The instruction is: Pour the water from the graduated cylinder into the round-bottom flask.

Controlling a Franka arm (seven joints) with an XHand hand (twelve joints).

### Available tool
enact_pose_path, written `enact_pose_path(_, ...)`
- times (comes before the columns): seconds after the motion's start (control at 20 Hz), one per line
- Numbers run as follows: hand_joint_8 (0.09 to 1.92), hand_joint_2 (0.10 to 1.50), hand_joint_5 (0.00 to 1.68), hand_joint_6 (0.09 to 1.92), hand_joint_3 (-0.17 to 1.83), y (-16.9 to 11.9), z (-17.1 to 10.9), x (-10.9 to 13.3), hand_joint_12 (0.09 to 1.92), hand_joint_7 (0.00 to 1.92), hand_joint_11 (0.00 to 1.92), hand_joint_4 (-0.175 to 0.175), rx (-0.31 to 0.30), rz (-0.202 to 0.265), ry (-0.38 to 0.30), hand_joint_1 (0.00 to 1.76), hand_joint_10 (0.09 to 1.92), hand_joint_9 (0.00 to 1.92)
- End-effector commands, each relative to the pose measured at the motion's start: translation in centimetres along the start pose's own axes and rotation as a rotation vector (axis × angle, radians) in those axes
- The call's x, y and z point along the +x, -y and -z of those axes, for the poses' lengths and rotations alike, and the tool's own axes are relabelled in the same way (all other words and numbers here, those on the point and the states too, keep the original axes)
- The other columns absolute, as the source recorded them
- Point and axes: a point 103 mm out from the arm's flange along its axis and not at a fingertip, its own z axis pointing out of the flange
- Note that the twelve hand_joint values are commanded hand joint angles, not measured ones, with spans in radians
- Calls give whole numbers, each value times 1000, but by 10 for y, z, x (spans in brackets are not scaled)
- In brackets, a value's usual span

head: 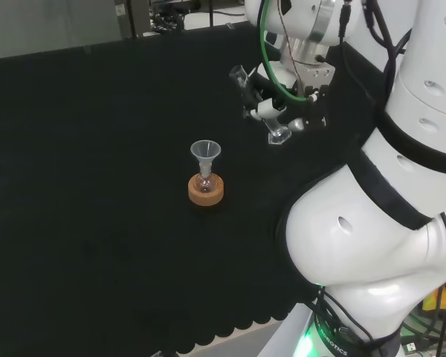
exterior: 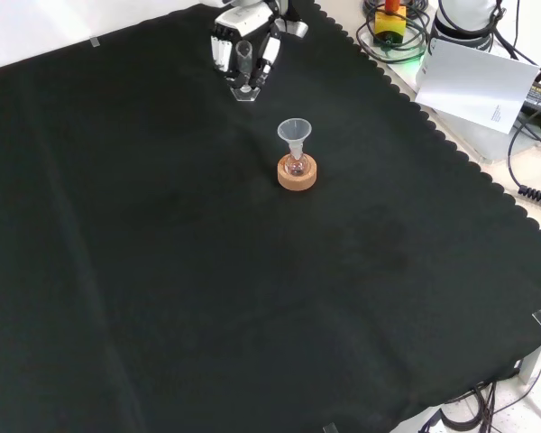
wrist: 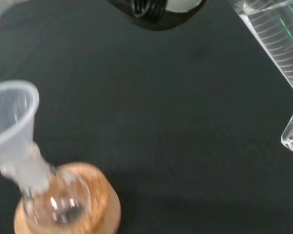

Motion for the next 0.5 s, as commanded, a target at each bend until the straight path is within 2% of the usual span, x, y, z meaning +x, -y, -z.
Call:
enact_pose_path(0.05, 887, 1067, 1040, 921, 29, 33, -7, 4, 723, 1074, 1249, -175, 153, 24, 202, 1271, 87, 1489)
enact_pose_path(0.35, 885, 1068, 1041, 919, 25, 42, -13, 8, 723, 1075, 1248, -175, 268, 47, 322, 1271, 87, 1488)
enact_pose_path(0.5, 885, 1069, 1041, 918, 24, 43, -16, 13, 723, 1075, 1248, -175, 315, 56, 349, 1271, 87, 1488)
